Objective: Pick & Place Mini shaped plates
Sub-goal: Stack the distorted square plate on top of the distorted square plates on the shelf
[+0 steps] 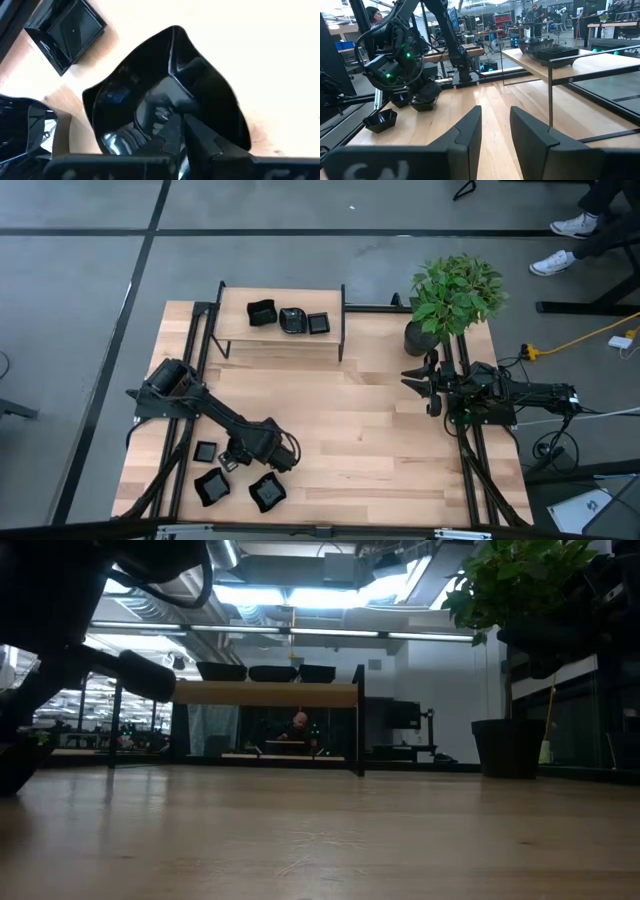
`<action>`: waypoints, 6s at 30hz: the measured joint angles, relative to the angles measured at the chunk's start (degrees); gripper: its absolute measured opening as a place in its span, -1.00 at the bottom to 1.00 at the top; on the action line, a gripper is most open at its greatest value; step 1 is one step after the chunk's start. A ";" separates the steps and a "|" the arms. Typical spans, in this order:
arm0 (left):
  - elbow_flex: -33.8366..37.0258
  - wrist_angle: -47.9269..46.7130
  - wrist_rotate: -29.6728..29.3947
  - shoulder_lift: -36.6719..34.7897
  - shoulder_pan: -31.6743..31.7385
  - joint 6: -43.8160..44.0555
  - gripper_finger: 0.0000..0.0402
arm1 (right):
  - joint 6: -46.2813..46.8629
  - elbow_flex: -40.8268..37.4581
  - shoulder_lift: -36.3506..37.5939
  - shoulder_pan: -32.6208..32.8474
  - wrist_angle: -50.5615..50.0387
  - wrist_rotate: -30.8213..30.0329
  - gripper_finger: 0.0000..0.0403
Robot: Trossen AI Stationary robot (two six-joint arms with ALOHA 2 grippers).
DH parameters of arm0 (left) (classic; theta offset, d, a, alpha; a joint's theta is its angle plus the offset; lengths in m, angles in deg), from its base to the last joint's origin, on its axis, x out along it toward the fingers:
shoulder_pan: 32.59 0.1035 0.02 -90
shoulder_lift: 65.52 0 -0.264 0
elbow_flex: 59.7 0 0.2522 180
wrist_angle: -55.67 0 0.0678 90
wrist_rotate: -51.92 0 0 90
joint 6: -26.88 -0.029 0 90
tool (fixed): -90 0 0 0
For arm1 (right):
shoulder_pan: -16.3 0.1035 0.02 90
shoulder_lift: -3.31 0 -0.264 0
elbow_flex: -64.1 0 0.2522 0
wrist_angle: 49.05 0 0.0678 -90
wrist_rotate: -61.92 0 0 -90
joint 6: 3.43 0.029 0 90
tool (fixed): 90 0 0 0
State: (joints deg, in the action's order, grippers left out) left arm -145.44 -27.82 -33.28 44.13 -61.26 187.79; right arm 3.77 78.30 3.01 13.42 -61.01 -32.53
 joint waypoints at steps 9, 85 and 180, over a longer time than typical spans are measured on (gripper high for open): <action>0.64 0.76 0.93 -0.07 -0.10 -0.13 -0.99 | 0.00 0.00 -0.01 0.00 0.00 0.00 -0.49; 2.22 4.27 0.76 -3.51 6.27 16.02 -0.44 | 0.00 0.01 0.01 0.01 0.00 0.00 -0.49; -7.96 37.80 -62.29 -4.00 10.60 -30.78 -0.99 | 0.00 0.00 -0.01 0.00 0.00 0.00 -0.49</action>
State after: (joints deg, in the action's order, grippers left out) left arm -153.40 9.98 -95.58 40.12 -50.66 157.01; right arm 3.77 78.30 3.00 13.42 -61.01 -32.53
